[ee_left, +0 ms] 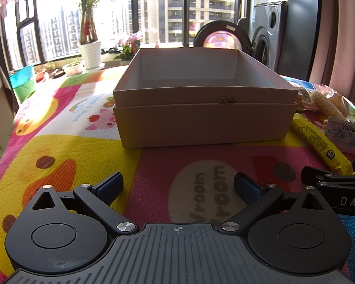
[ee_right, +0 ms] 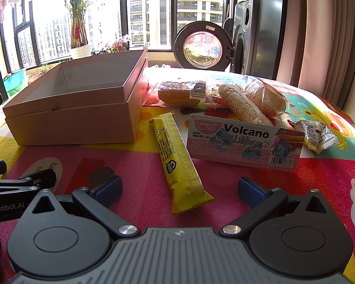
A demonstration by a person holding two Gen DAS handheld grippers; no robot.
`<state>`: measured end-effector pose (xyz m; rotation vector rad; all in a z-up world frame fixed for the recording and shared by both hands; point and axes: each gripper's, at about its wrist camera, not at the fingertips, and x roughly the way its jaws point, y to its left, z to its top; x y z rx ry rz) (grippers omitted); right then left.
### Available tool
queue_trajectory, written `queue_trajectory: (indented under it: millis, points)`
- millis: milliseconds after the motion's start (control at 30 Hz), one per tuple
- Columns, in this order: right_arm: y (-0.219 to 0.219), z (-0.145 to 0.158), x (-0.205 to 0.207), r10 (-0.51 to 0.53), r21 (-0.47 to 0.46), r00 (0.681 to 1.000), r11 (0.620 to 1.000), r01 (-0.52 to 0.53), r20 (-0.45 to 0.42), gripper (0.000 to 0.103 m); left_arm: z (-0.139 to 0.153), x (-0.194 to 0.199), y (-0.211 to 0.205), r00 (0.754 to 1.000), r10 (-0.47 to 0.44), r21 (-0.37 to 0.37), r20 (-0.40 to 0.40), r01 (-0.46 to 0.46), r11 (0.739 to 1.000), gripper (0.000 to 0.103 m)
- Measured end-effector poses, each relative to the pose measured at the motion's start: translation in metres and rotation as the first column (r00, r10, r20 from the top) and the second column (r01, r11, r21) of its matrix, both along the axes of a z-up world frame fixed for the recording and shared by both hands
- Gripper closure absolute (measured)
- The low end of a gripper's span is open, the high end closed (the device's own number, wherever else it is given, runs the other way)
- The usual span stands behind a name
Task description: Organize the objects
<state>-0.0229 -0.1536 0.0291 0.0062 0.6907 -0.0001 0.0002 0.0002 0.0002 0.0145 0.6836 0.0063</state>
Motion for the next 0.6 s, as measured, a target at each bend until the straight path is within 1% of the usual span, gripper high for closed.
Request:
queue_trajectory:
  millis: [600]
  points:
    - [0.0006,0.0001,-0.0002,0.0,0.001,1.0,1.0,0.0,0.0,0.0,0.0,-0.0001,0.0002,1.0,0.0,-0.001,0.0,0.0,1.0,0.001]
